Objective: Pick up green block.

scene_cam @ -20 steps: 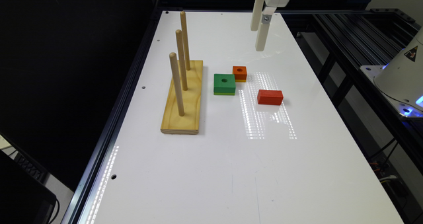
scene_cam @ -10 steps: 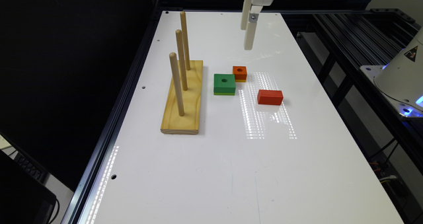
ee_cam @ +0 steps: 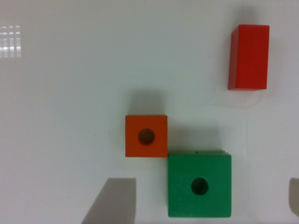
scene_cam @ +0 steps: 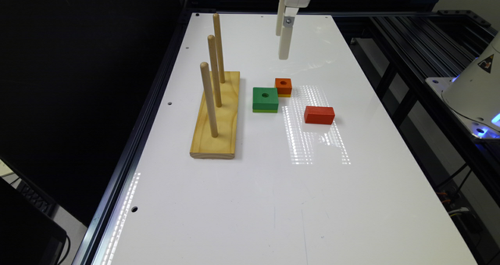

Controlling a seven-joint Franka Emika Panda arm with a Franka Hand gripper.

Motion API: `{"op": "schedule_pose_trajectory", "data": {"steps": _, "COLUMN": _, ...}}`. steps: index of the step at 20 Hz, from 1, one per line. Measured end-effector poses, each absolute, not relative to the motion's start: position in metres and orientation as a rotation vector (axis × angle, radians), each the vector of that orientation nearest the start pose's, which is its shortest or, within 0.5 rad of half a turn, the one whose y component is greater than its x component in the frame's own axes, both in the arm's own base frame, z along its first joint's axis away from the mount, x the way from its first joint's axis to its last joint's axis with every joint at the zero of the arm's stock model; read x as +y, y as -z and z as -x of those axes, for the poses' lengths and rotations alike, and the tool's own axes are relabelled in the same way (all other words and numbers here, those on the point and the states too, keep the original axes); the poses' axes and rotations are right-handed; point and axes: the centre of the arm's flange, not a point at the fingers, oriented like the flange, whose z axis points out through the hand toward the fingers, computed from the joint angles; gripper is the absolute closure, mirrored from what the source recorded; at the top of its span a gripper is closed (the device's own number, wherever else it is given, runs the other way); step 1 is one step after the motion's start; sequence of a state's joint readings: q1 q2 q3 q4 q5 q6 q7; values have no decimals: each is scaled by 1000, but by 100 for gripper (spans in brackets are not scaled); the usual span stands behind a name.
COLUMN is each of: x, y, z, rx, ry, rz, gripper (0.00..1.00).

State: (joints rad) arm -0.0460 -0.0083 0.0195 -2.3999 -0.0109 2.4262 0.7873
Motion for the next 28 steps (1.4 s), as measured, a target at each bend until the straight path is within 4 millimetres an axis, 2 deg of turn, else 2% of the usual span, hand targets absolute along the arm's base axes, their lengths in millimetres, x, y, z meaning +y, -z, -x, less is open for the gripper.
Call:
{"op": "schedule_pose_trajectory", "data": {"steps": 9, "x": -13, "y": -291, "z": -500, "rx": 1230, "ry": 33, "rz": 2888, "gripper": 0}}
{"op": "schedule_pose_trajectory", "data": {"steps": 22, "x": -13, "y": -287, "z": -501, "rx": 1230, "ry": 31, "rz": 2888, "gripper": 0}}
{"op": "schedule_pose_trajectory", "data": {"steps": 28, "x": -13, "y": -267, "z": -503, "rx": 1228, "ry": 25, "rz": 2889, "gripper": 0}}
